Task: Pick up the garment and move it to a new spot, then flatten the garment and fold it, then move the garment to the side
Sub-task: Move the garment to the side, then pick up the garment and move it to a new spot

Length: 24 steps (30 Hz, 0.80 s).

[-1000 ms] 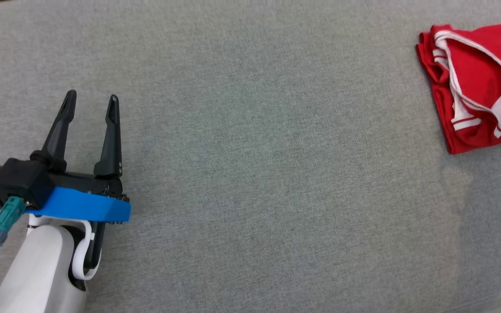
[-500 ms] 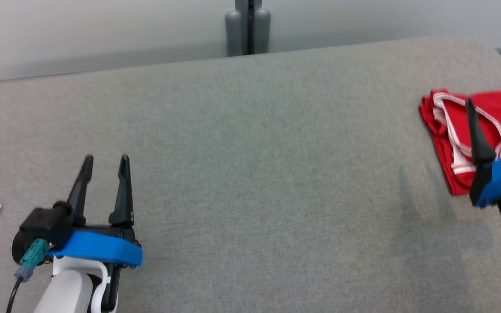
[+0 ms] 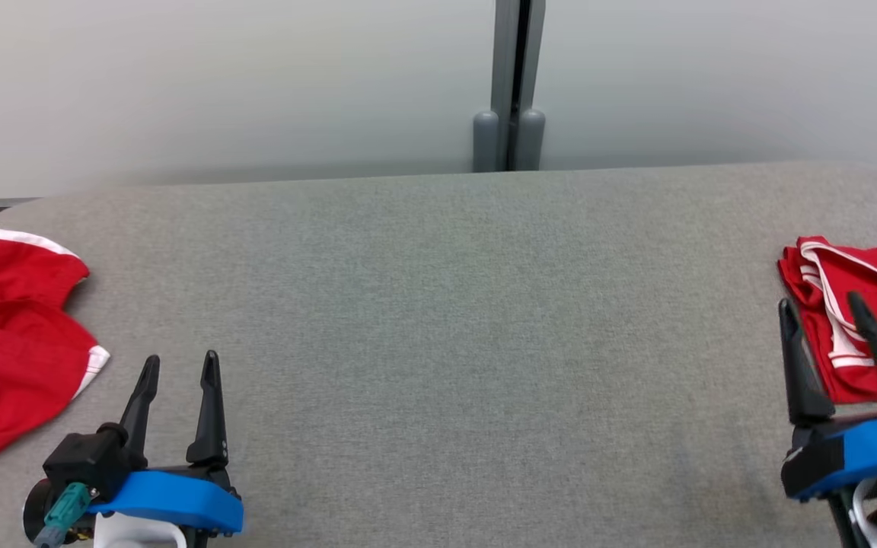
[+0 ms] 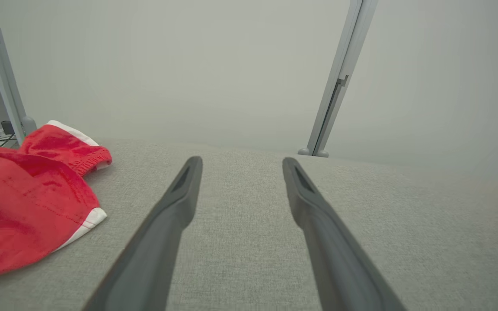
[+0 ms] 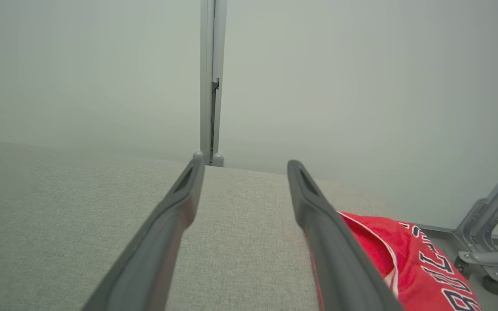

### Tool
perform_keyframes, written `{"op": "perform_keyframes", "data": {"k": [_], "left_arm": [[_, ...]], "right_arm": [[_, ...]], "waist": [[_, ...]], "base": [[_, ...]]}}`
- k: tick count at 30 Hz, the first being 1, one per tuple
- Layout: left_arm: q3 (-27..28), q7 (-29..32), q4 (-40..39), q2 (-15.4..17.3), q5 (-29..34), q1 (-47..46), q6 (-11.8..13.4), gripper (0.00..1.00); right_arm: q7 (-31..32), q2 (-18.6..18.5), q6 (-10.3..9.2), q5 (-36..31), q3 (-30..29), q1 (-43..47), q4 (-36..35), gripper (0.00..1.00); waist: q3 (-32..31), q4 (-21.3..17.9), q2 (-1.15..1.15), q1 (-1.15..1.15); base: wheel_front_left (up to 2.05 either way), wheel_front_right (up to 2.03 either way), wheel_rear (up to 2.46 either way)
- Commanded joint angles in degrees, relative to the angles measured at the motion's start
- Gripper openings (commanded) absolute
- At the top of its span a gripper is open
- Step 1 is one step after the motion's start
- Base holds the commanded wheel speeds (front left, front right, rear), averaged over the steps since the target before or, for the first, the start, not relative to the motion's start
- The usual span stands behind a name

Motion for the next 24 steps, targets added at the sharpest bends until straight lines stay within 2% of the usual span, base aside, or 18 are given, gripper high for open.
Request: {"op": "perform_keyframes", "data": {"k": [1,6,11,24], "left_arm": [[0.38,-0.24,0.33,-0.09,0.39,0.46,-0.21,1.00],[0.55,-0.25,1.90,-0.46,0.98,0.98,-1.03,1.00],[0.79,-0.25,3.38,-0.38,1.29,0.61,-1.56,1.00],[0.71,-0.25,6.88,-0.63,2.10,0.40,-2.52,1.00]], "right_arm": [[-0.90,0.97,-0.02,0.18,-0.10,1.70,-0.56,1.00],[-4.61,4.05,-0.02,-0.65,-0.68,5.38,0.17,1.00],[-8.20,5.48,-0.02,-1.64,-0.56,7.25,3.15,1.00],[-10.80,5.97,-0.01,-1.04,0.08,7.12,10.08,1.00]], "waist": [[-0.62,0.36,0.00,0.01],[-2.96,1.62,0.00,0.01],[-4.30,1.89,0.00,0.01],[-5.47,1.29,0.00,0.01]], "base": [[0.00,0.00,0.00],[0.00,0.00,0.00],[0.00,0.00,0.00],[0.00,0.00,0.00]]}}
